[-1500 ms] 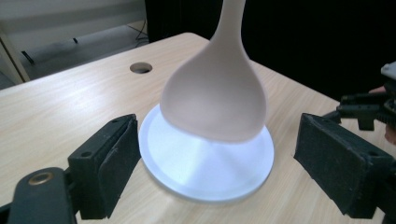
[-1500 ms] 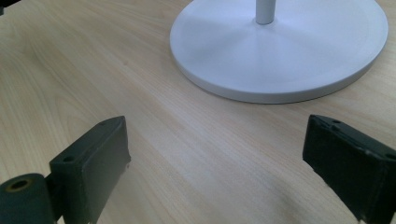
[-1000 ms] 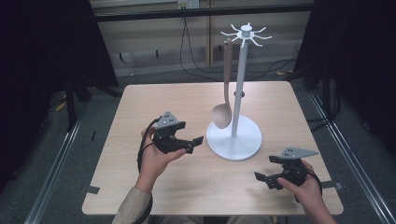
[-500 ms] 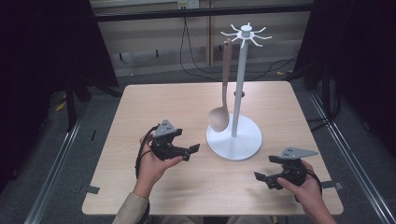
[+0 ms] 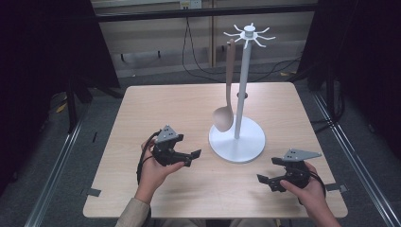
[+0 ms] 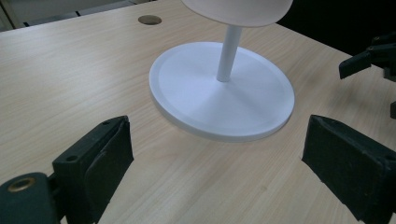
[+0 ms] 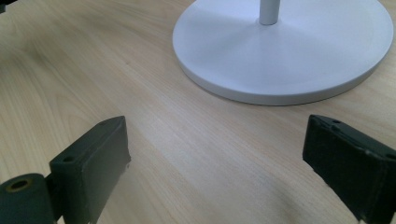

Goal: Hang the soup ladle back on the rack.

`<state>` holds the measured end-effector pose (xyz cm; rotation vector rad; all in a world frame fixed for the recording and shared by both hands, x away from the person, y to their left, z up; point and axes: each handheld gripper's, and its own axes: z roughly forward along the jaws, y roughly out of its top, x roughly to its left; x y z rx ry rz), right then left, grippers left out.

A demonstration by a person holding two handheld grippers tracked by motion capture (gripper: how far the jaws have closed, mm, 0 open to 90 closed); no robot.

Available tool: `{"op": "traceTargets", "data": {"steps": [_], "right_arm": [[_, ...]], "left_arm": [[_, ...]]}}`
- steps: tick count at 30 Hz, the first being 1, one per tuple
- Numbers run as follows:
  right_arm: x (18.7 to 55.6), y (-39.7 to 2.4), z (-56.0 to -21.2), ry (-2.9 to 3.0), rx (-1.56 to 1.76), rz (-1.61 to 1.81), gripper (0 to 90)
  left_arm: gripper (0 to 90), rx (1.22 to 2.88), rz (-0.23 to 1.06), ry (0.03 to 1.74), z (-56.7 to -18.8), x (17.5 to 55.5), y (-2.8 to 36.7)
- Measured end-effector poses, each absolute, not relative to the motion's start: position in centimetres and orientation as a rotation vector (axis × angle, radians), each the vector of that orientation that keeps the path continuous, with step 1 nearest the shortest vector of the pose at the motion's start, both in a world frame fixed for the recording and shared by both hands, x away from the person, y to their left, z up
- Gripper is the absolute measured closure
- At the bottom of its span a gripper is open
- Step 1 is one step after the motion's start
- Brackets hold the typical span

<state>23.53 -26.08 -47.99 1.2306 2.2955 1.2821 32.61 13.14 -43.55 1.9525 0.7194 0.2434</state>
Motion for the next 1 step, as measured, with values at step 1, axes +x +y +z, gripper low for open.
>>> {"op": "traceTargets", "data": {"steps": [1], "right_arm": [[23.50,-26.04,-47.93,2.294,1.232,1.285,6.9]], "left_arm": [[8.2,1.957,0.242,0.724,-43.64,32.64,13.08]]}}
